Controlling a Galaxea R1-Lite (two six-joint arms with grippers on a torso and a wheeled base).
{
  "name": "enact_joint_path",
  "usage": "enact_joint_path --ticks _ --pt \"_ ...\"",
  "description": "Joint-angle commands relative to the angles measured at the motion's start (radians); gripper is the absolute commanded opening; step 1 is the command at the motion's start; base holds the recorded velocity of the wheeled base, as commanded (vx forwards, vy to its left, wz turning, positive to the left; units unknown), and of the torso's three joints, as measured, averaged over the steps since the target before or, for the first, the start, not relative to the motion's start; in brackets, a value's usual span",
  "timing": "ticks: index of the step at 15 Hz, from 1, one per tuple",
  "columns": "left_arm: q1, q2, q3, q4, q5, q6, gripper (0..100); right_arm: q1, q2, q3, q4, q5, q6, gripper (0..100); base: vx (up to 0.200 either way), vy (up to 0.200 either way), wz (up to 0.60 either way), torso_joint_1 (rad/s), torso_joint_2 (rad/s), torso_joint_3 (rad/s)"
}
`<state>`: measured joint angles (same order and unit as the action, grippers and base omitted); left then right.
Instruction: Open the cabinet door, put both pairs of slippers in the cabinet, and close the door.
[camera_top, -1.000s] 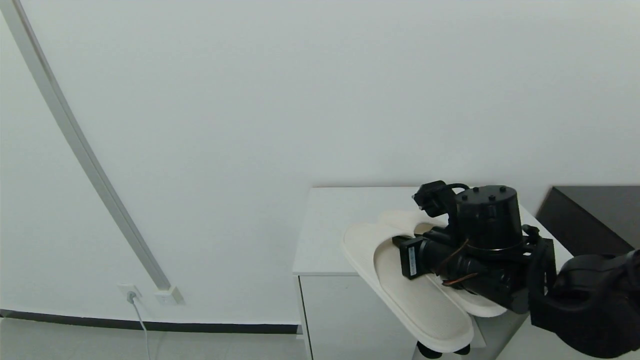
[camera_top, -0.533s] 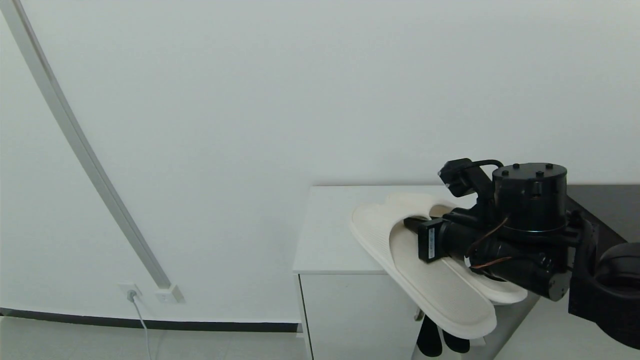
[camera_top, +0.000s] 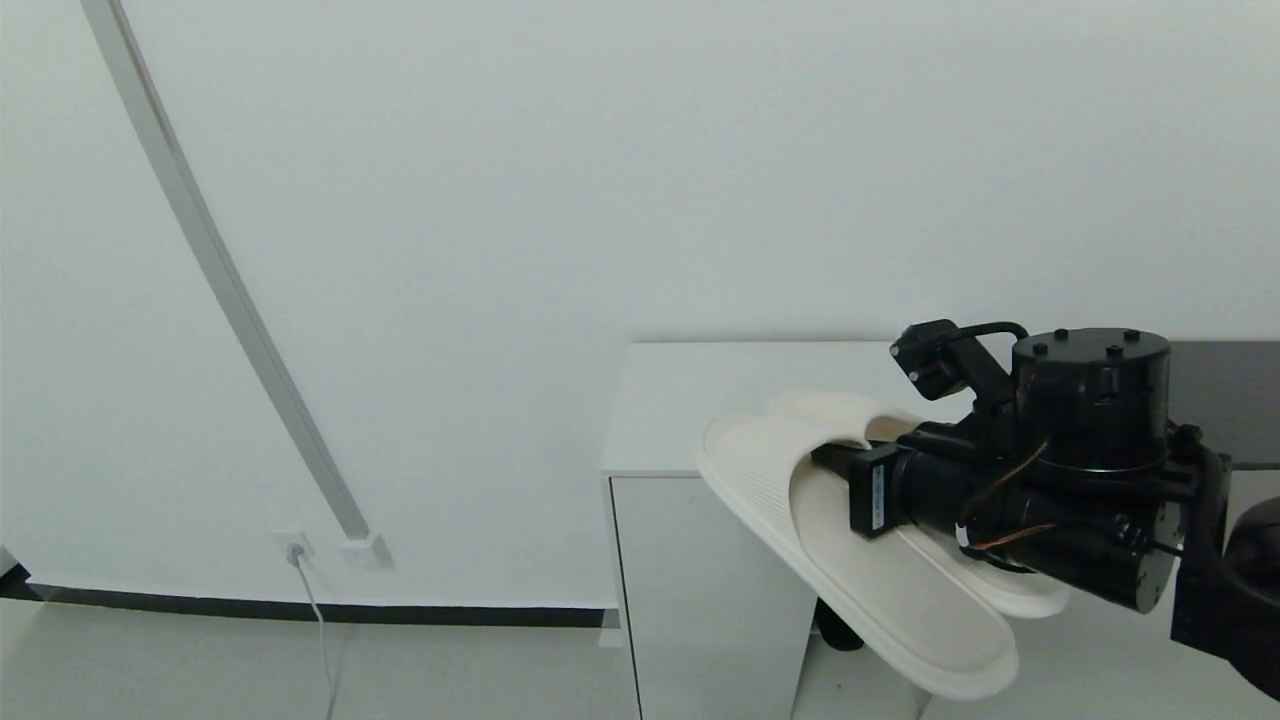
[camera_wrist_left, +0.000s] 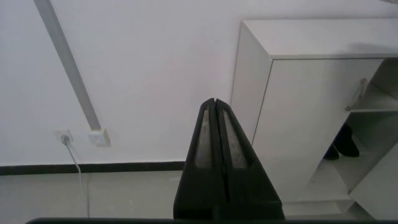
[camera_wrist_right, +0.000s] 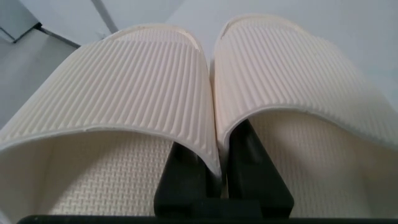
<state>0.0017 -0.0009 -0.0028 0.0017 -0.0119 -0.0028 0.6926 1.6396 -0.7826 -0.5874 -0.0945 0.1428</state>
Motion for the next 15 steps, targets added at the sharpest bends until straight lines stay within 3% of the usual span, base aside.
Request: enact_joint_path --ticks 1,3,14,15 --pt "0.0 0.001 0.0 0.0 0.0 0.0 0 0.001 -0.015 0.029 -0.003 0.027 -0.02 0 0.0 0.0 0.0 0.0 0.0 0.0" --pt "0.0 0.001 0.0 0.0 0.0 -0.002 0 -0.022 -0.043 0.082 -0.005 0.105 -0.1 0 0.0 0.0 0.0 0.0 0.0 0.0" --pt "0.0 0.001 0.0 0.0 0.001 -0.002 0 -0.021 -0.061 0.106 -0.003 0.104 -0.13 0 0.0 0.0 0.0 0.0 0.0 0.0" --pt "0.0 0.001 0.0 0.0 0.001 -0.002 0 -0.021 -0.061 0.106 -0.003 0.104 -0.13 0 0.0 -0.2 0.0 0.012 0.01 -0.002"
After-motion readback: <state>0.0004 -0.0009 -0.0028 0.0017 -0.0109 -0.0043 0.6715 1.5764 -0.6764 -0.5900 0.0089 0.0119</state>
